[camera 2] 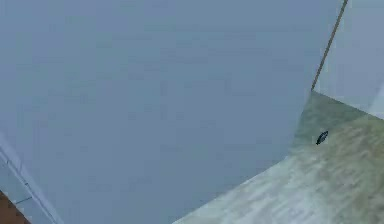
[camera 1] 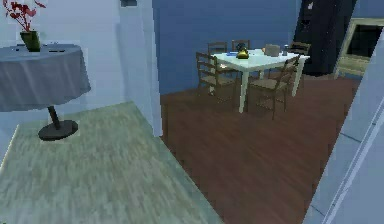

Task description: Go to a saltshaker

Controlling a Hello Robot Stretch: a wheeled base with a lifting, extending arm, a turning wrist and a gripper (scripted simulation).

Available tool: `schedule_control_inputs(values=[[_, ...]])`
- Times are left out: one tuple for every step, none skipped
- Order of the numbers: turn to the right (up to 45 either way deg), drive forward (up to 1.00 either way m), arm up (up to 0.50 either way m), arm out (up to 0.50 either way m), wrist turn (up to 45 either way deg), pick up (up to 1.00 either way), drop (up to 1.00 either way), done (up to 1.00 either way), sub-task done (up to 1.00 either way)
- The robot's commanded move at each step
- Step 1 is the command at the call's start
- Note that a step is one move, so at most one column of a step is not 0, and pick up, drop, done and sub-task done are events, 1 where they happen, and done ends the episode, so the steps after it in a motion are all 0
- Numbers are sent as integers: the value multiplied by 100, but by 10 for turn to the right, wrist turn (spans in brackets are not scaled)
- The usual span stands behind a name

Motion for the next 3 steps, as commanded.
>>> schedule_control_inputs(values=[[0, 55, 0, 0, 0, 0, 0, 0, 0], [150, 0, 0, 0, 0, 0, 0, 0, 0], [0, 45, 0, 0, 0, 0, 0, 0, 0]])
